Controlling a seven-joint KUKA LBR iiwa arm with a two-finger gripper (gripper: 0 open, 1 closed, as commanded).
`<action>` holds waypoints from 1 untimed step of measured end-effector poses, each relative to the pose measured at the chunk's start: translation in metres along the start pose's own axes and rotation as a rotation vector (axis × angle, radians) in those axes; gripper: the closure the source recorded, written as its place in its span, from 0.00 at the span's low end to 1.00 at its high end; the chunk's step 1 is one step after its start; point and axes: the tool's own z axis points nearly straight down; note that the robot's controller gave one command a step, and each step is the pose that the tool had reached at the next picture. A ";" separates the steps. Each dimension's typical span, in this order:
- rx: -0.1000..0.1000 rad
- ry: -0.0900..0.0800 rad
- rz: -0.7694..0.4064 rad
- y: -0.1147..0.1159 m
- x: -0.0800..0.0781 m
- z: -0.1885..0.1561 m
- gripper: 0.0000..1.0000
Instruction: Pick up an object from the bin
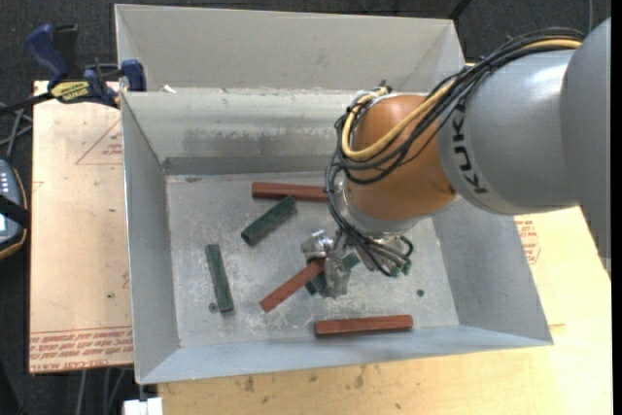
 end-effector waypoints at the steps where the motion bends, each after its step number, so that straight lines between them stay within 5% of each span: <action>1: 0.005 -0.011 0.019 0.022 0.004 -0.039 1.00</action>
Offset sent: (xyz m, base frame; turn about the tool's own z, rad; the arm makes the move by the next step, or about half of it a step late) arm -0.0262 -0.0081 0.0956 0.0446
